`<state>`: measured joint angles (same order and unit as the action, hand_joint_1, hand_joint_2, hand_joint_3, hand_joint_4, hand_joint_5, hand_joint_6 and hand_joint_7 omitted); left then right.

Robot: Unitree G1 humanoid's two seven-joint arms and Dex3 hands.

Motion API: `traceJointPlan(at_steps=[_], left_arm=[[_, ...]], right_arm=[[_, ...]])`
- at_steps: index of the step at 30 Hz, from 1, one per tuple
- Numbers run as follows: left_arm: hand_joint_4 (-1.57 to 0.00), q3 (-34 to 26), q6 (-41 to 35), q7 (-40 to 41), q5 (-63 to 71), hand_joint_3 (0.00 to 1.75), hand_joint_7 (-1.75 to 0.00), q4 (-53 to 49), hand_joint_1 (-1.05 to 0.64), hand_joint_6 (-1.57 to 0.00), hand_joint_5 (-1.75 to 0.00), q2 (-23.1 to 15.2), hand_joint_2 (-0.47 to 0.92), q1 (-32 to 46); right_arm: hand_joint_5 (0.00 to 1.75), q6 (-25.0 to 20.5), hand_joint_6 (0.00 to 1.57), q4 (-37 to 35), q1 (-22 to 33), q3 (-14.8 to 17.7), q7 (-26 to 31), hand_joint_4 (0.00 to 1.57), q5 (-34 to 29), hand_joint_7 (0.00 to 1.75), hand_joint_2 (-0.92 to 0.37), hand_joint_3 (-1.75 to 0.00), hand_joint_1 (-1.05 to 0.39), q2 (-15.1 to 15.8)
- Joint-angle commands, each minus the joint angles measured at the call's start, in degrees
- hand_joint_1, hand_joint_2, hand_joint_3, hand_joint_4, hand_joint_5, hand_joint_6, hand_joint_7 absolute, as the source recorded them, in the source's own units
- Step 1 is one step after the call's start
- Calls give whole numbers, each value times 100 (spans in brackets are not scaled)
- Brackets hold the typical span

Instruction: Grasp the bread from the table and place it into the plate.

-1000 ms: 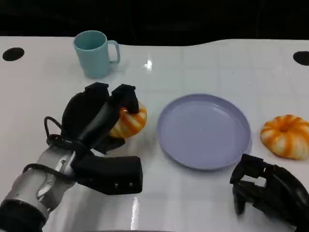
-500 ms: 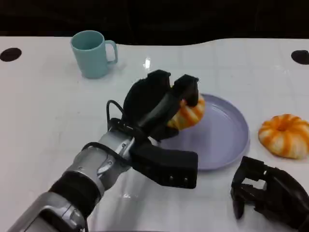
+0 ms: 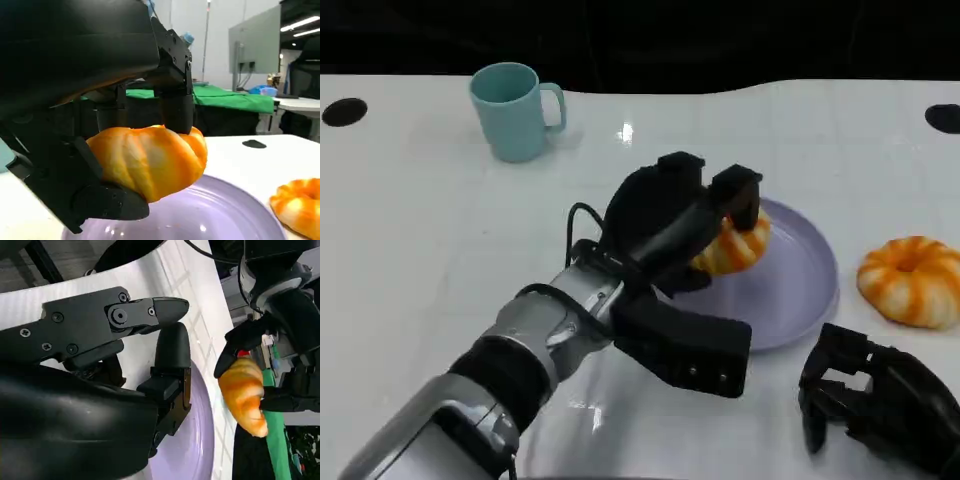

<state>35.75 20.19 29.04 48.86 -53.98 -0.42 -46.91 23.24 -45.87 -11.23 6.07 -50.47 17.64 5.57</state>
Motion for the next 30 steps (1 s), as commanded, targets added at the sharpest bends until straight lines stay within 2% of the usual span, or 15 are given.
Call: traceJointPlan(at_steps=[1, 6, 7, 9, 10, 11, 13, 15, 18, 20, 21, 23, 26, 29, 30], left_arm=[[-85, 71, 25, -24, -14, 93, -150, -220, -28, -72, -175, 67, 65, -182], [-84, 113, -9, -91, -52, 93, -149, -426, -28, -73, -175, 202, 65, -282], [-84, 130, -41, -158, -70, 86, -135, -552, -31, -73, -175, 300, 68, -343], [-83, 144, -170, -491, -138, 81, -127, -757, -32, -74, -175, 458, 69, -479], [-73, 136, -245, -711, -183, 58, -92, -817, -38, -79, -155, 505, 75, -536], [-73, 118, -271, -865, -230, 58, -92, -866, -38, -79, -155, 539, 75, -563], [-71, 130, -275, -1061, -258, 48, -63, -903, -39, -76, -130, 543, 79, -587], [-59, 191, -338, -1282, -235, 34, -27, -903, -43, -67, -114, 522, 88, -626], [-33, 229, -488, -1678, -248, 34, -6, -854, -54, -48, -83, 503, 92, -685], [-27, 238, -556, -1800, -252, 35, -3, -818, -57, -43, -74, 494, 92, -691], [-12, 264, -605, -1840, -224, 38, -1, -806, -67, -33, -73, 489, 92, -694], [-3, 299, -669, -1893, -197, 43, -1, -783, -76, -24, -66, 481, 92, -696], [0, 301, -740, -2034, -228, 50, -1, -749, -85, -16, -44, 476, 92, -688], [0, 341, -782, -2067, -187, 52, -2, -724, -87, -15, -38, 456, 92, -682], [0, 370, -799, -2087, -158, 56, -1, -708, -91, -14, -28, 435, 92, -679]], right_arm=[[175, -219, 69, -36, 87, -20, 86, 71, -70, 145, -92, -22, -57, 49], [175, -269, 69, -52, 63, -8, 50, 71, -33, 144, -92, -21, -57, 46], [175, -295, 69, -77, 41, 5, 16, 71, -5, 144, -92, -21, -56, 43], [175, -312, 69, -36, 43, -19, 88, 72, -63, 144, -92, -21, -55, 45], [175, -312, 68, 19, 62, -49, 169, 74, -125, 152, -92, -20, -57, 50], [175, -294, 68, 71, 82, -79, 243, 74, -188, 152, -92, -20, -57, 60], [175, -307, 67, 134, 105, -98, 291, 74, -208, 152, -92, -21, -56, 60], [175, -347, 67, 207, 133, -115, 367, 73, -256, 152, -92, -21, -57, 62], [175, -456, 68, 340, 180, -144, 473, 73, -304, 151, -92, -20, -59, 71], [175, -509, 68, 408, 206, -156, 493, 73, -297, 151, -92, -20, -59, 78], [175, -520, 69, 433, 217, -160, 490, 74, -292, 147, -92, -20, -58, 83], [175, -535, 70, 464, 231, -166, 488, 74, -285, 145, -92, -21, -58, 90], [175, -487, 70, 419, 221, -157, 450, 73, -267, 143, -92, -21, -58, 93], [175, -534, 71, 434, 220, -159, 466, 73, -267, 143, -92, -21, -58, 98], [175, -546, 71, 440, 219, -160, 480, 74, -274, 143, -92, -21, -59, 101]])
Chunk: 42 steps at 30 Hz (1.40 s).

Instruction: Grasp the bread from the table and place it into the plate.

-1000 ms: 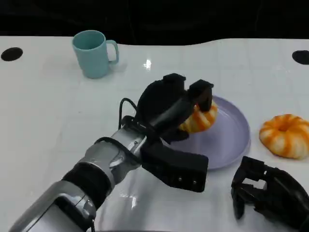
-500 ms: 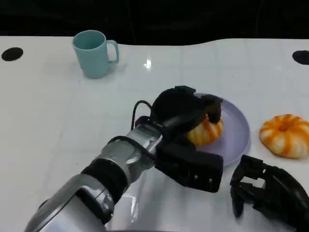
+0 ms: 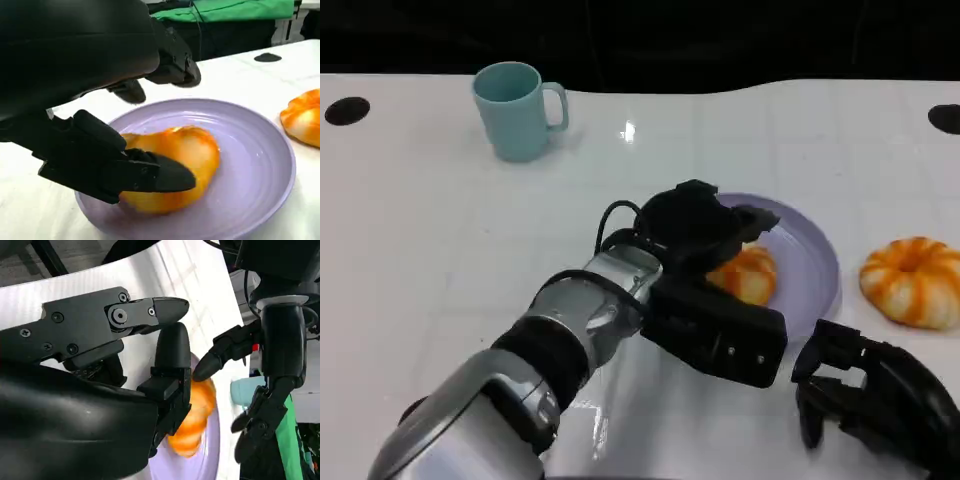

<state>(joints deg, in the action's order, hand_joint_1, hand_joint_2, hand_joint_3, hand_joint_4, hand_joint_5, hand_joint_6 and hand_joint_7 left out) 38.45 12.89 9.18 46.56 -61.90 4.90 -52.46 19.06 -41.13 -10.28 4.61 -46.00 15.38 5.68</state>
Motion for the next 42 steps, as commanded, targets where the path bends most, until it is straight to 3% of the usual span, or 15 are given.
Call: traceJointPlan(at_steps=[1, 4, 13, 20, 22, 27, 31, 32, 33, 34, 36, 37, 38, 40, 42], left_arm=[[0, 124, -79, -125, 85, 57, -1, 107, -92, -13, -23, -120, 92, -118], [0, 157, -95, -160, 73, 58, -1, 153, -94, -12, -15, -149, 92, -106], [-1, -85, 102, -367, -261, 59, -2, 857, -94, -13, -14, -611, 92, 311], [0, -687, 838, -729, -1116, 53, -3, 1666, -88, -13, -27, -1132, 92, 1042], [0, -1079, 1390, -901, -1776, 47, -6, 1929, -80, -20, -45, -1258, 92, 1419], [-10, -1653, 2017, -1249, -2777, 44, -12, 2260, -74, -33, -61, -1216, 92, 2022], [-15, -1827, 2101, -1448, -3023, 44, -15, 2386, -72, -38, -67, -1175, 92, 2186], [-15, -2032, 2056, -1836, -3725, 44, -15, 2680, -72, -39, -68, -1096, 92, 2508], [-27, -2219, 2047, -2201, -4376, 41, -27, 2933, -69, -50, -86, -1021, 92, 2813], [-35, -2355, 2026, -2480, -4840, 40, -51, 3123, -67, -53, -106, -969, 92, 3030], [-38, -2529, 1821, -2930, -5443, 39, -69, 3449, -66, -51, -116, -958, 92, 3348], [-42, -2601, 1665, -3135, -5677, 42, -93, 3613, -68, -51, -134, -973, 92, 3487], [-44, -2695, 1399, -3351, -5989, 44, -105, 3834, -70, -51, -142, -984, 92, 3652], [-48, -2822, 1039, -3589, -6285, 44, -120, 4118, -71, -53, -152, -981, 92, 3823], [-48, -2901, 852, -3689, -6333, 44, -123, 4265, -71, -53, -154, -960, 92, 3884]], right_arm=[[175, -115, 72, -41, 122, -11, 35, 74, -49, 143, -92, -21, -59, 91], [175, -79, 71, -58, 118, -7, 29, 74, -48, 143, -92, -21, -58, 91], [175, -80, 71, -143, 66, 7, -18, 73, -2, 143, -92, -21, -60, 122], [175, 0, 69, -331, -8, 66, -132, 71, 30, 147, -92, -21, -58, 113], [175, 26, 65, -439, -50, 126, -276, 70, 127, 152, -92, -21, -57, 88], [175, 78, 64, -586, -111, 186, -354, 70, 147, 152, -92, -21, -55, 80], [175, 93, 65, -620, -126, 179, -347, 70, 143, 150, -92, -21, -55, 89], [175, 125, 65, -605, -122, 164, -322, 70, 115, 150, -92, -21, -55, 89], [175, 167, 66, -607, -122, 157, -315, 71, 101, 150, -92, -21, -56, 85], [175, 197, 66, -611, -123, 153, -312, 71, 93, 150, -92, -21, -57, 83], [175, 182, 66, -593, -120, 139, -293, 72, 80, 151, -92, -21, -57, 90], [175, 154, 67, -574, -117, 130, -277, 72, 70, 151, -92, -21, -57, 96], [175, 120, 67, -528, -101, 115, -239, 72, 46, 151, -92, -21, -58, 108], [175, 85, 68, -472, -79, 103, -195, 72, 14, 149, -92, -21, -58, 116], [175, 66, 68, -444, -69, 105, -179, 72, -2, 148, -92, -21, -58, 115]])
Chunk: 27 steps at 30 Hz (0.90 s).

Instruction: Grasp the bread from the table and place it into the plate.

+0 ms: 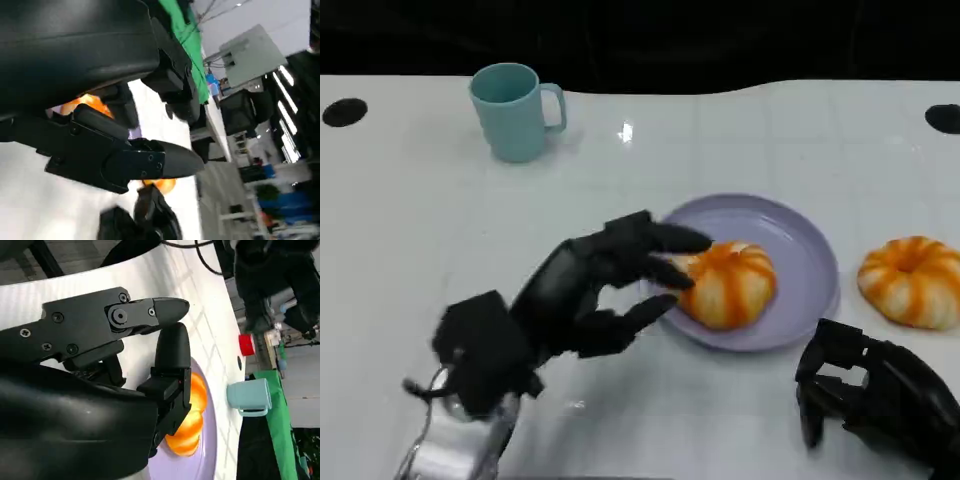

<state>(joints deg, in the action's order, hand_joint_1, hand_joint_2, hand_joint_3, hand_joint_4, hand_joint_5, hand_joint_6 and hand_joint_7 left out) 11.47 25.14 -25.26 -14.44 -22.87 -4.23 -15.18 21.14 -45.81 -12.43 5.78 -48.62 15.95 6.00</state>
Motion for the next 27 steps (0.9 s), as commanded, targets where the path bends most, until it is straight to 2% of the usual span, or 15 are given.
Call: traceJointPlan(at_steps=[1, 2, 4, 5, 6, 11, 12, 14, 23, 27], left_arm=[[-48, -273, -602, -317, -368, 44, -124, 497, -71, -53, -155, -57, 92, 248], [-50, -330, -786, -371, -467, 44, -133, 605, -72, -55, -160, -63, 92, 319], [-51, -487, -1163, -540, -861, 43, -139, 874, -73, -55, -163, -28, 92, 609], [-61, -572, -1327, -633, -1084, 41, -150, 1008, -73, -57, -170, 5, 92, 778], [-65, -636, -1461, -700, -1237, 41, -155, 1115, -73, -58, -172, 29, 92, 896], [-69, -859, -1906, -947, -1642, 40, -160, 1322, -73, -57, -175, 186, 92, 1212], [-78, -958, -2145, -1101, -1967, 32, -168, 1335, -76, -61, -175, 260, 92, 1402], [-87, -1115, -2482, -1325, -2403, 27, -173, 1333, -76, -65, -175, 356, 92, 1658], [-96, -1503, -2737, -1457, -2573, 19, -168, 1290, -77, -76, -175, 645, 92, 2076], [-100, -1647, -3041, -1432, -2608, 16, -167, 1320, -76, -79, -175, 597, 92, 2181]], right_arm=[[175, -139, 68, 36, 154, -8, 85, 72, -58, 148, -92, -21, -58, 79], [175, -138, 68, 46, 160, -5, 87, 72, -57, 148, -92, -21, -58, 76], [175, -139, 68, 89, 187, -11, 112, 72, -75, 148, -92, -21, -58, 82], [175, -144, 68, 119, 204, -17, 131, 71, -91, 148, -92, -22, -58, 89], [175, -149, 68, 144, 217, -23, 145, 71, -101, 147, -92, -22, -58, 93], [175, -242, 68, 226, 248, -37, 174, 71, -89, 147, -92, -22, -58, 97], [175, -291, 69, 274, 264, -49, 203, 72, -100, 148, -92, -20, -59, 104], [175, -367, 70, 354, 292, -56, 224, 72, -90, 148, -92, -19, -59, 105], [175, -677, 68, 716, 424, -85, 364, 71, -82, 150, -92, -18, -58, 93], [175, -589, 68, 786, 454, -135, 444, 69, -167, 148, -92, -20, -60, 116]])
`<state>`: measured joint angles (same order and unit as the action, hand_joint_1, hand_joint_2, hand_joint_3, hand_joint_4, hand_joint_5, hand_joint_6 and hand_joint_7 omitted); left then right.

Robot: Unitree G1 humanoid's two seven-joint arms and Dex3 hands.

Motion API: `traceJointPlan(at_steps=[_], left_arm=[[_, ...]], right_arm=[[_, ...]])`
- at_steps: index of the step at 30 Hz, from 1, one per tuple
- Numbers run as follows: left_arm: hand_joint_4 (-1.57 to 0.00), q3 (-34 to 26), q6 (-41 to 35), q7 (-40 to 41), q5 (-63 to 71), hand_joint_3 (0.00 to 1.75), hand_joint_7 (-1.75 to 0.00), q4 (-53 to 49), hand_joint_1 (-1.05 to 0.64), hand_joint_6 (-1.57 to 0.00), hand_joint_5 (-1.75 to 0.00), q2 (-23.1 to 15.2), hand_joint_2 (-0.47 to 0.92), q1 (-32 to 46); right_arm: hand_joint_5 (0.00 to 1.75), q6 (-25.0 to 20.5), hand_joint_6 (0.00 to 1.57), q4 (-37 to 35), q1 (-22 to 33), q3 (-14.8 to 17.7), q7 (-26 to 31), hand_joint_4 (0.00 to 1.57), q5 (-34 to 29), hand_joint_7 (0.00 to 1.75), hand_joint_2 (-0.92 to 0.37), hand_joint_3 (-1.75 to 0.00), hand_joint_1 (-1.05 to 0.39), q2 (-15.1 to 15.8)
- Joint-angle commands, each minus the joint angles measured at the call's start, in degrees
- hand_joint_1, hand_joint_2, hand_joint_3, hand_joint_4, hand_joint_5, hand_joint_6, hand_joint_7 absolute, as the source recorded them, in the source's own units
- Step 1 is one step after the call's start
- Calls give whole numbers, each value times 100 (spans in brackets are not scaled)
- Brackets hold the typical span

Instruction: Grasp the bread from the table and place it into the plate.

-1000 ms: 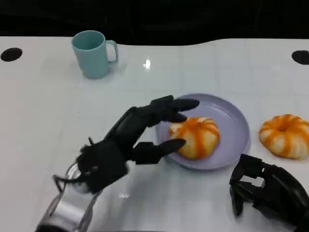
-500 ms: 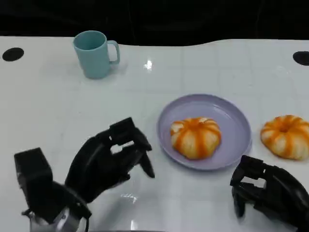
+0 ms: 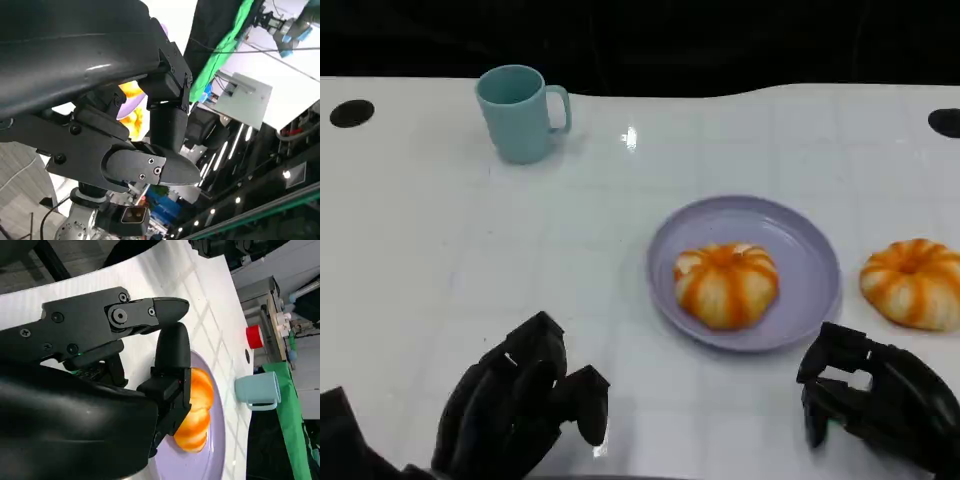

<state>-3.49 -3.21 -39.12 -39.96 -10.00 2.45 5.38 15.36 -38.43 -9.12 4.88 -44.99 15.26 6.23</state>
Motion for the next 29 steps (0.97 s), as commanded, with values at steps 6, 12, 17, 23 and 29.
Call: traceJointPlan(at_steps=[6, 12, 17, 23, 29], left_arm=[[-101, -309, -250, -331, -15, 16, -166, -135, -75, -80, -175, -88, 92, 77], [-99, -419, -189, -427, 37, 15, -159, -256, -75, -81, -175, -12, 92, -27], [-100, -427, -230, -418, 73, 14, -155, -233, -76, -84, -175, 8, 92, -50], [-98, -410, -227, -457, 102, 14, -154, -258, -76, -84, -175, 18, 92, -86], [-97, -425, -82, -575, 178, 15, -150, -416, -77, -84, -175, 26, 92, -217]], right_arm=[[175, -54, 69, 106, 138, -65, 61, 70, -28, 149, -92, -21, -59, 95], [175, 10, 68, 11, 89, -23, -142, 71, 92, 150, -92, -21, -56, 120], [175, 125, 67, -84, 61, -12, -186, 71, 82, 151, -92, -22, -57, 140], [175, 137, 66, -174, 28, 11, -197, 71, 98, 152, -92, -22, -56, 136], [175, 255, 65, -270, -13, 26, -201, 71, 59, 153, -92, -22, -58, 128]])
